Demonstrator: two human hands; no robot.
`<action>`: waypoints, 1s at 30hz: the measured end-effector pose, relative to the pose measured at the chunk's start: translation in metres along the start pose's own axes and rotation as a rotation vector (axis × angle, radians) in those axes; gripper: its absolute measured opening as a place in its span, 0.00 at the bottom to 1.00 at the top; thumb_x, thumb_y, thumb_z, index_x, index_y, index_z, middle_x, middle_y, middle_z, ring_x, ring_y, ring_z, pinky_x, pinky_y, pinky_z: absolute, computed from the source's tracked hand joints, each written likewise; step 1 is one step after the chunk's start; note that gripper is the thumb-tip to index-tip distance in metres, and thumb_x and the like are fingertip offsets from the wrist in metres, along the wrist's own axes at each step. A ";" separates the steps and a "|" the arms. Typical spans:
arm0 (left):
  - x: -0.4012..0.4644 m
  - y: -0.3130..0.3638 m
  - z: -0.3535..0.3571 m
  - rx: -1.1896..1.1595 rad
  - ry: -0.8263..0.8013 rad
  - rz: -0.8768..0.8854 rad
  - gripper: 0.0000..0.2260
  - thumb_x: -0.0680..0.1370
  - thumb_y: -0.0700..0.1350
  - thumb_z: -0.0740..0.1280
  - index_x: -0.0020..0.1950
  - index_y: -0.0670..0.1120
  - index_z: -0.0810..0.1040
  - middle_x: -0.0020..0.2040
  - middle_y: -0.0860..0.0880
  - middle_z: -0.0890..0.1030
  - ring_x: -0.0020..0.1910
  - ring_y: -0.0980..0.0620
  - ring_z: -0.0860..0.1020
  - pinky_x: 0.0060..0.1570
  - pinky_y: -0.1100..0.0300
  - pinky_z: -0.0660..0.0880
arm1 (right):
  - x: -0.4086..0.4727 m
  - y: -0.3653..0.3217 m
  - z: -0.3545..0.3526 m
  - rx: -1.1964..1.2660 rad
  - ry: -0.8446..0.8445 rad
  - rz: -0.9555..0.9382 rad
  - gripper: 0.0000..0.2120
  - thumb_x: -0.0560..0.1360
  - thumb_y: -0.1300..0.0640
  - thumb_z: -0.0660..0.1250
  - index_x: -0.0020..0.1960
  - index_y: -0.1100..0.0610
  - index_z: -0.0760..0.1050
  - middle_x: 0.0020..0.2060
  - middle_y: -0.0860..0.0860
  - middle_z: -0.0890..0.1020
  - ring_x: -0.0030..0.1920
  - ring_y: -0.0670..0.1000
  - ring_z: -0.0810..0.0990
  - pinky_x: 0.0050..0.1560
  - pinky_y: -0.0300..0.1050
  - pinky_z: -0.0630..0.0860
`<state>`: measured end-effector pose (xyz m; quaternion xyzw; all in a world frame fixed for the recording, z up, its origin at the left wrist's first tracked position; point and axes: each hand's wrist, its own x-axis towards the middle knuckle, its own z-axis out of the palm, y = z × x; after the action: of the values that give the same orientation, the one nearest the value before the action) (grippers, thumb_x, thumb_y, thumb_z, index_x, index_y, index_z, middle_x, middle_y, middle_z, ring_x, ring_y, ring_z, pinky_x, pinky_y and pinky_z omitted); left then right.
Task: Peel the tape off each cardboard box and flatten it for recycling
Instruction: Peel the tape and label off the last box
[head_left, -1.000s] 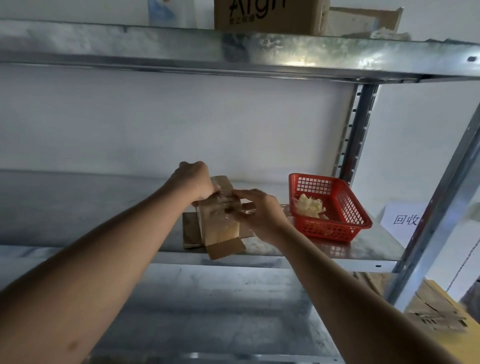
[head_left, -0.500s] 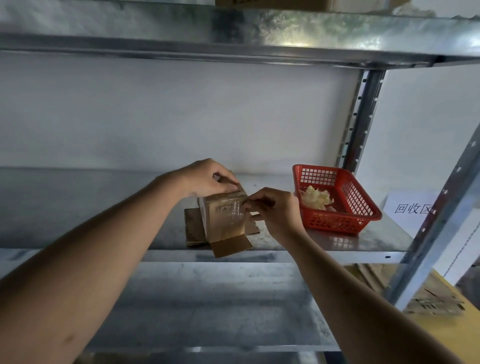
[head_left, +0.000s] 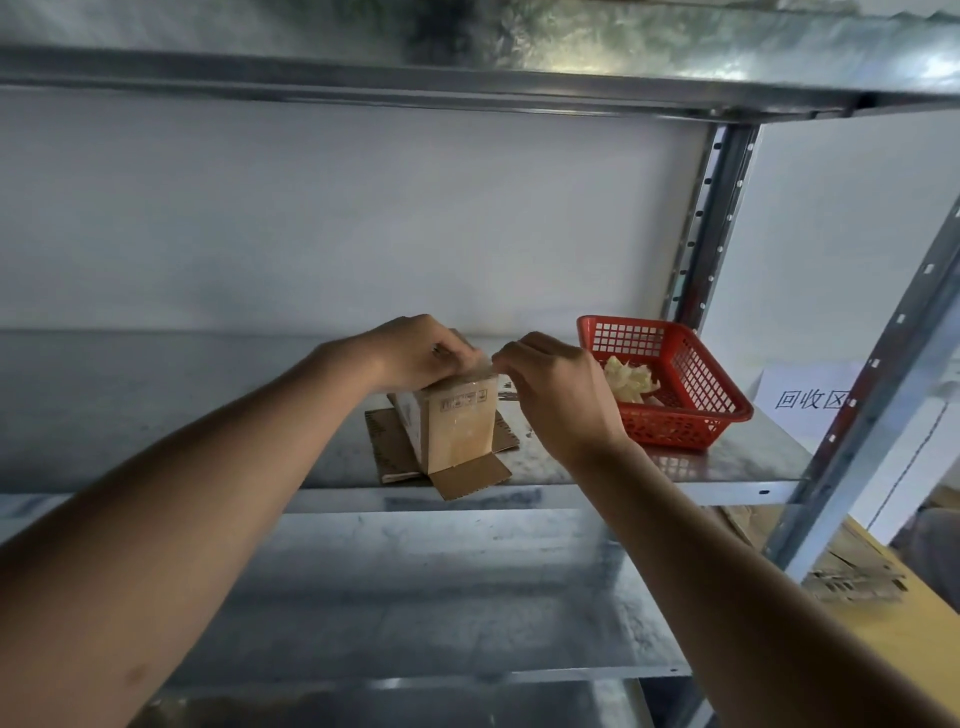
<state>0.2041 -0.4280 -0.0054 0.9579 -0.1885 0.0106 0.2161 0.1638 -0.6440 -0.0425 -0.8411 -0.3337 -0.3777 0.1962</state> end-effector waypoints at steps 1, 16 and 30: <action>0.001 0.002 0.000 0.020 -0.010 -0.006 0.18 0.84 0.51 0.62 0.37 0.64 0.81 0.54 0.58 0.82 0.45 0.60 0.75 0.49 0.58 0.70 | 0.003 -0.003 -0.002 0.088 0.035 0.019 0.06 0.77 0.68 0.71 0.50 0.61 0.85 0.42 0.55 0.86 0.39 0.54 0.85 0.38 0.52 0.83; 0.003 -0.007 0.006 -0.074 -0.053 -0.077 0.15 0.87 0.51 0.60 0.73 0.60 0.76 0.59 0.71 0.73 0.70 0.58 0.69 0.74 0.59 0.60 | -0.010 -0.011 0.001 1.223 -0.282 0.773 0.06 0.77 0.67 0.74 0.53 0.62 0.85 0.49 0.58 0.88 0.53 0.57 0.88 0.55 0.46 0.84; 0.001 -0.012 -0.008 0.140 -0.121 -0.069 0.17 0.80 0.72 0.55 0.68 0.79 0.69 0.63 0.54 0.69 0.73 0.43 0.62 0.73 0.42 0.64 | 0.003 -0.020 0.023 0.297 0.046 0.693 0.10 0.71 0.47 0.80 0.48 0.50 0.88 0.45 0.50 0.86 0.43 0.47 0.83 0.46 0.47 0.80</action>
<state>0.2100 -0.4151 -0.0028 0.9755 -0.1669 -0.0417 0.1369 0.1623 -0.6150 -0.0536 -0.8578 -0.0762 -0.2552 0.4396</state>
